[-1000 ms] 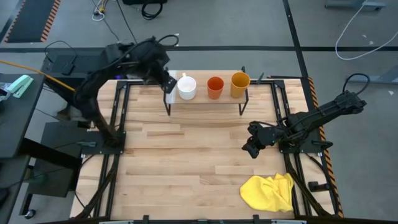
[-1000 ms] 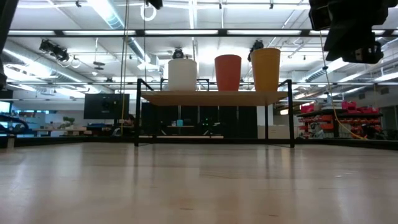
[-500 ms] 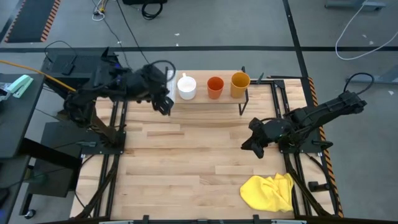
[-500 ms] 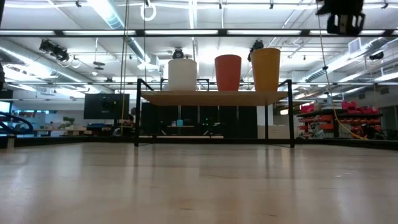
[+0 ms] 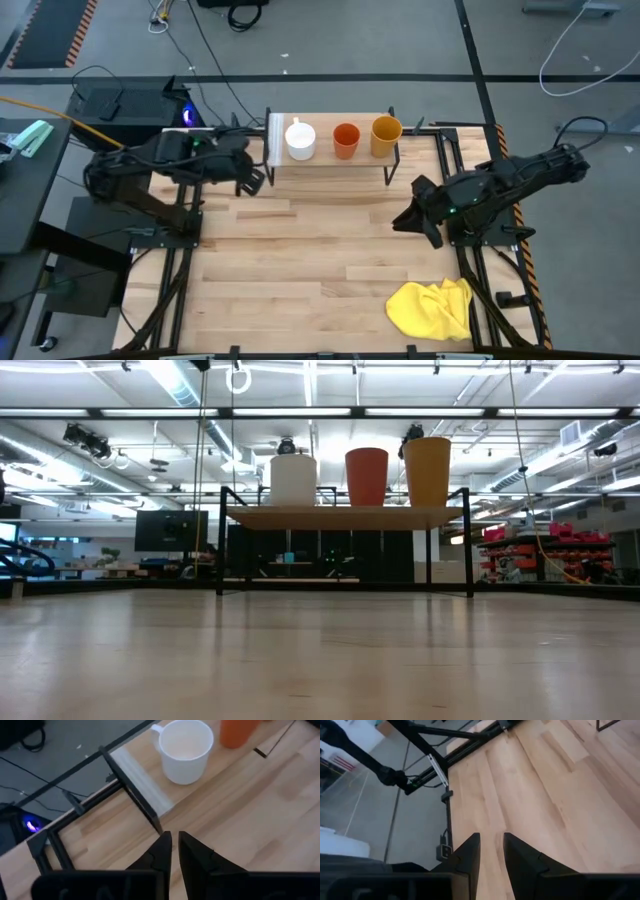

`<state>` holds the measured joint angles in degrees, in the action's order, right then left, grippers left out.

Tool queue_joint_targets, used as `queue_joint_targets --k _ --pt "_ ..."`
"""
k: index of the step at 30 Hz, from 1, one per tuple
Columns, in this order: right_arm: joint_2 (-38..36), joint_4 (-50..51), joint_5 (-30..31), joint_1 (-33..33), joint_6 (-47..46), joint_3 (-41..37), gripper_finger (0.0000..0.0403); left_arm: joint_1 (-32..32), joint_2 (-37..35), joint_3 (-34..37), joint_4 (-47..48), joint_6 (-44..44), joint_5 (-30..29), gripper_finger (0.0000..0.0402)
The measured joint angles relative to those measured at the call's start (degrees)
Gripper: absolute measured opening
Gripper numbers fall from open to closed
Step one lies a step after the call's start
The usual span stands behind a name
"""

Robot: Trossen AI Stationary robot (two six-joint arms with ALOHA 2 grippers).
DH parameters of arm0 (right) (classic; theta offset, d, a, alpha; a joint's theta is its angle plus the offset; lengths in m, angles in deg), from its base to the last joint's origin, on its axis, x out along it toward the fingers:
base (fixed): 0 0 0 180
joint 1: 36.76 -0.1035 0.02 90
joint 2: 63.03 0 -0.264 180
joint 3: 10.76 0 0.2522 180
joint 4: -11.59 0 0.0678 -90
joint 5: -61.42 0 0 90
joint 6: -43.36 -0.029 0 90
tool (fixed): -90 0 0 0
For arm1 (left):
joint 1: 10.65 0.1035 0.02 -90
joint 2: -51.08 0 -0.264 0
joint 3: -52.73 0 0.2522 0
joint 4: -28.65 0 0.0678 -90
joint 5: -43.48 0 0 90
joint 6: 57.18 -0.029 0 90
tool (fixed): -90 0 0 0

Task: Stack small to large cups/mugs on shelf
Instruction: Return to Home Position

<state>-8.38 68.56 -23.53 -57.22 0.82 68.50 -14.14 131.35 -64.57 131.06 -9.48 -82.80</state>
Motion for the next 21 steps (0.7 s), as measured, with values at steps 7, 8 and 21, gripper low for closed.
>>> queue_joint_targets --k 7,8,21 --pt "-1.9 0.5 0.1 -2.4 1.6 2.0 0.0093 -1.3 -8.6 12.1 -11.1 1.0 -0.1 0.0034" --pt "-2.7 0.3 0.7 -2.4 1.6 1.8 0.0093 -1.7 -9.8 13.8 -12.8 0.9 -0.2 0.0032" --pt "-21.2 -27.1 3.0 -3.4 4.4 -18.7 0.0093 -9.9 -19.3 34.8 -30.8 2.7 -2.8 0.0014"
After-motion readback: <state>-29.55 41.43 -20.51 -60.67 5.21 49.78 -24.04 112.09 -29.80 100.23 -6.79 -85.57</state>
